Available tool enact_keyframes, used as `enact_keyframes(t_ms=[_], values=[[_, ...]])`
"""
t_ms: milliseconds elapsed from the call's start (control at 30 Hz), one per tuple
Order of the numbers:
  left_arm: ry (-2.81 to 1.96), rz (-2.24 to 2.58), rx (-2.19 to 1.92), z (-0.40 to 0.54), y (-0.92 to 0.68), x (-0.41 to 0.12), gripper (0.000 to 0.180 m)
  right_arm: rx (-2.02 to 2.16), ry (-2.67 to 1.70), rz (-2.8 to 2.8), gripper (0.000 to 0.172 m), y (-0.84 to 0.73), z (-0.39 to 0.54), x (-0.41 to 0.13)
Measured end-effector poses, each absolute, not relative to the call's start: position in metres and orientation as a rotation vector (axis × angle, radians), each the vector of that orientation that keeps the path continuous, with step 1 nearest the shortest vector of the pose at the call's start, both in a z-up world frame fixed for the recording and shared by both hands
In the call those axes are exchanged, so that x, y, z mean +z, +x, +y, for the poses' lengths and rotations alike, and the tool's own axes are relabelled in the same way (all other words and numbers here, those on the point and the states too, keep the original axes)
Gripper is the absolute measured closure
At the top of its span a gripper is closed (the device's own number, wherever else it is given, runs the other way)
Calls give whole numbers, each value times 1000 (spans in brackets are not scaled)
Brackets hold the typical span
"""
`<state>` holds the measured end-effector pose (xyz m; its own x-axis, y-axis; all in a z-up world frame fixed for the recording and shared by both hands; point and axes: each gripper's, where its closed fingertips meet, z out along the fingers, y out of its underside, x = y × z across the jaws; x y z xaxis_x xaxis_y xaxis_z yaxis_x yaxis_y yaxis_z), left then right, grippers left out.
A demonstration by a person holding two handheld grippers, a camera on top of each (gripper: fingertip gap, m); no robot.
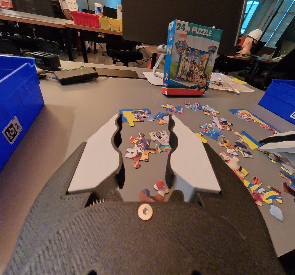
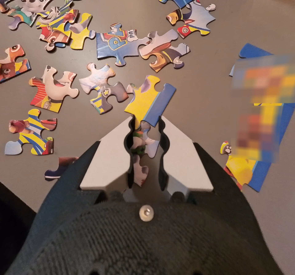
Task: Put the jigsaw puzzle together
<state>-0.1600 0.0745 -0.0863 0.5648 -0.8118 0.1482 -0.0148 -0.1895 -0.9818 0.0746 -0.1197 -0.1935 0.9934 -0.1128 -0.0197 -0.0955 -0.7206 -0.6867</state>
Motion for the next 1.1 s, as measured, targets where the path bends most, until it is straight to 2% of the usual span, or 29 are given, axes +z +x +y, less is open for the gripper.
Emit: enact_keyframes(t_ms=[133, 233, 300, 467, 833, 1100], values=[[-1728, 793, -798, 79, -159, -109, 119, -2, -2377, 157, 145, 75, -122, -193], [-1949, 1005, -645, 79, -155, -156, 100, 11, -2376, 161, 145, 76, -124, -193], [-2007, 1075, -563, 83, -153, -174, 97, 12, -2373, 161, 145, 76, -125, -193], [-2107, 1196, -670, 65, -132, -193, 94, 16, -2361, 166, 145, 77, -127, -193], [-2099, 1420, -755, 15, -114, -191, 101, 46, -2345, 129, 151, 83, -120, -193], [-2050, 1358, -799, 18, -107, -169, 104, 25, -2362, 126, 151, 92, -122, -193]])
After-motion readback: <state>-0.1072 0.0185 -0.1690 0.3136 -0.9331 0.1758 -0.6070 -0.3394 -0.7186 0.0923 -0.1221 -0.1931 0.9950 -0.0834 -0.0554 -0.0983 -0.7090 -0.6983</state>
